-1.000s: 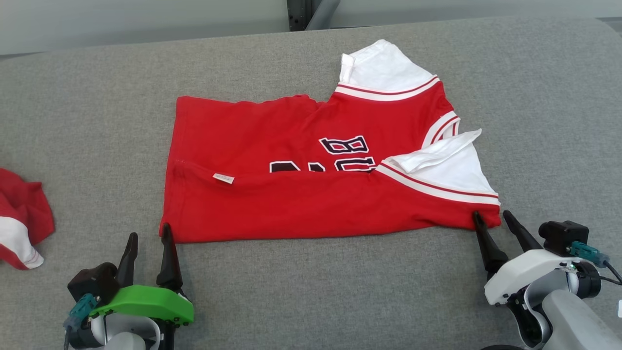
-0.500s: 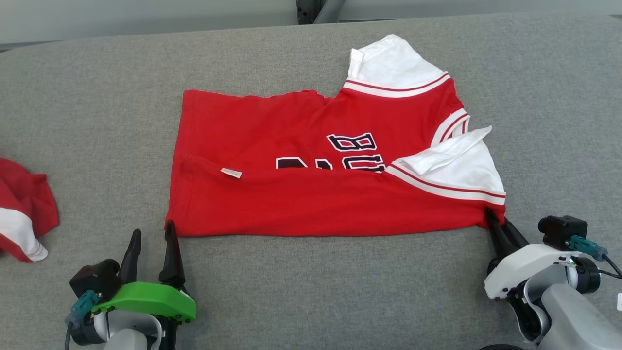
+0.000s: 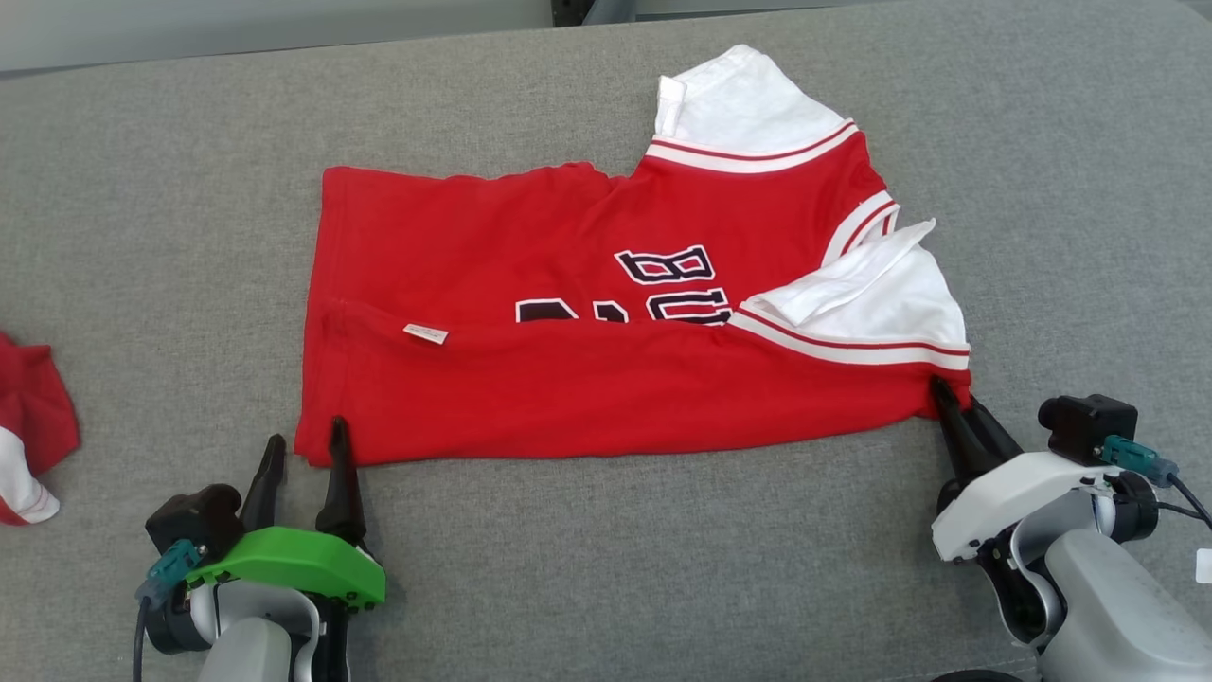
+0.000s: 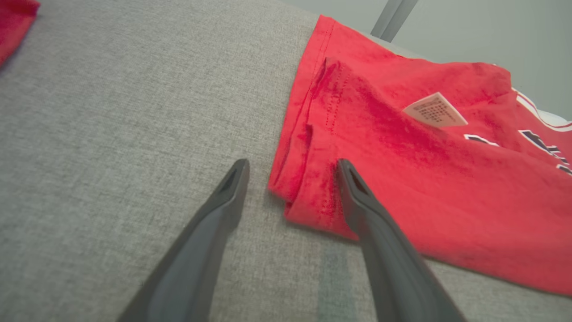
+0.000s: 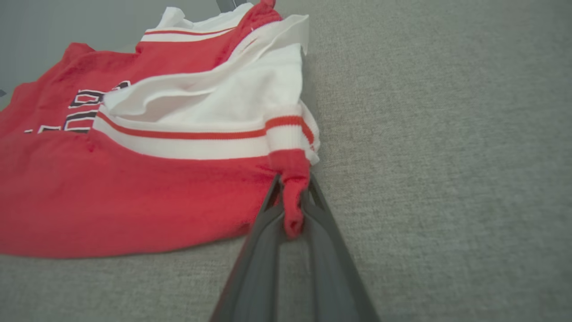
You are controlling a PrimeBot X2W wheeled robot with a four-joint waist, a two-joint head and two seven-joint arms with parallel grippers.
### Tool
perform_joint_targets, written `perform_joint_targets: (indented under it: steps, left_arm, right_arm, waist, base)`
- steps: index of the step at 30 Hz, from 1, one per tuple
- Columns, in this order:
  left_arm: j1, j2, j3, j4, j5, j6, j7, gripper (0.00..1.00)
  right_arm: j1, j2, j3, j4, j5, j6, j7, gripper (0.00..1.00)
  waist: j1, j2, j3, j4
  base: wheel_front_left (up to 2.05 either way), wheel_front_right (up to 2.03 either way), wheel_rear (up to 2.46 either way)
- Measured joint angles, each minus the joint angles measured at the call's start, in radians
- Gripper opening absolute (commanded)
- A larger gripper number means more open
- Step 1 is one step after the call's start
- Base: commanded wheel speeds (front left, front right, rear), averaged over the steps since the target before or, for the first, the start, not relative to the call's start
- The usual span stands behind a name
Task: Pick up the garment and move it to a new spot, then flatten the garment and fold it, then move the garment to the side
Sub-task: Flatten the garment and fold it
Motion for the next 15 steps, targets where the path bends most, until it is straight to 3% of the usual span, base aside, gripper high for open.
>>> perform_joint_targets:
  steps: [6,7,8,15]
  left_arm:
    - [-0.043,0.001,0.003,0.09,-0.023,0.005,-0.003,0.98]
    - [-0.049,0.002,-0.002,0.101,-0.029,0.004,-0.006,0.38]
    - [-0.056,0.003,-0.01,0.111,-0.04,0.001,-0.006,0.0]
    - [-0.072,0.008,-0.081,0.121,-0.099,-0.013,-0.007,0.0]
  right_arm:
    - [-0.011,-0.005,0.009,-0.023,0.008,0.0,0.0,0.0]
    - [-0.011,-0.005,0.012,-0.023,0.01,0.0,0.0,0.0]
    - [-0.011,-0.006,0.015,-0.023,0.011,0.0,0.0,0.0]
    - [-0.011,-0.005,0.012,-0.021,0.023,0.0,0.0,0.0]
  waist:
    - [0.0,0.0,0.024,-0.012]
    - [0.0,0.0,0.027,-0.013]
    - [0.0,0.0,0.029,-0.013]
    - [0.0,0.0,0.029,-0.006]
  base:
    - [0.0,0.0,0.0]
    - [0.0,0.0,0.0]
    - [0.0,0.0,0.0]
    - [0.0,0.0,0.0]
